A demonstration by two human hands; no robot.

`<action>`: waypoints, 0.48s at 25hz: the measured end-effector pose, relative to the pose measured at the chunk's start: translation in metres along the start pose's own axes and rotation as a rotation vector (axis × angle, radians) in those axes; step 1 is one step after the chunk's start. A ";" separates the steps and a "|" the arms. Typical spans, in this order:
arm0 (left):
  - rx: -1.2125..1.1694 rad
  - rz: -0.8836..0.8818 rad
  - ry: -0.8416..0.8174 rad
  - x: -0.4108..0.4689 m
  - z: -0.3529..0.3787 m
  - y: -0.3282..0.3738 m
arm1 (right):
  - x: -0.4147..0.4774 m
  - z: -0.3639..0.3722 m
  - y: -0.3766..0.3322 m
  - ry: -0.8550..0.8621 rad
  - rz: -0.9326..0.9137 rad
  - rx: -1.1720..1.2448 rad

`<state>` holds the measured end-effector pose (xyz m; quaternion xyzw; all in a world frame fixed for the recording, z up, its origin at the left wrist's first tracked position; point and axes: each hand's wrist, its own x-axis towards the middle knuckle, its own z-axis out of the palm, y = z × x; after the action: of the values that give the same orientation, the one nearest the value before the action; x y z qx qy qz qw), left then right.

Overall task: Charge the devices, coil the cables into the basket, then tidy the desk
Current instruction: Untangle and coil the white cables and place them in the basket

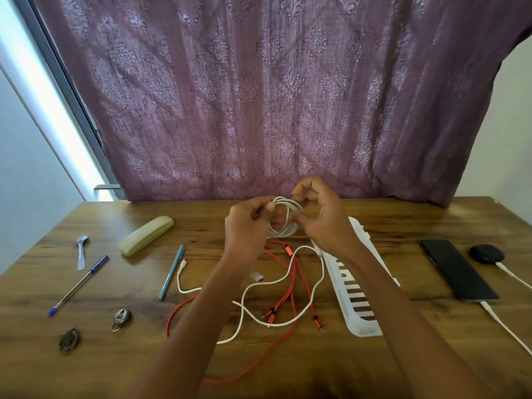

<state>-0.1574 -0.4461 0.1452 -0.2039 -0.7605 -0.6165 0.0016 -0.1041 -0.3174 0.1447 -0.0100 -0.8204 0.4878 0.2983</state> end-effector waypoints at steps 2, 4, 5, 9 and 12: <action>-0.006 0.037 -0.010 -0.001 0.000 0.003 | 0.002 -0.001 0.001 0.020 -0.022 0.038; 0.092 0.153 -0.048 -0.002 -0.003 0.007 | 0.001 -0.002 0.004 0.000 -0.011 0.089; 0.161 0.209 -0.080 -0.001 -0.006 0.007 | 0.001 -0.004 0.006 -0.019 -0.002 0.110; 0.347 0.254 -0.134 0.001 -0.009 0.002 | -0.002 -0.002 0.006 0.051 -0.021 0.122; 0.307 0.221 -0.064 -0.006 0.004 -0.003 | -0.002 0.011 0.000 0.183 -0.097 -0.064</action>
<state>-0.1524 -0.4448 0.1396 -0.3029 -0.8184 -0.4824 0.0761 -0.1086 -0.3266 0.1398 -0.0243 -0.8043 0.4435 0.3948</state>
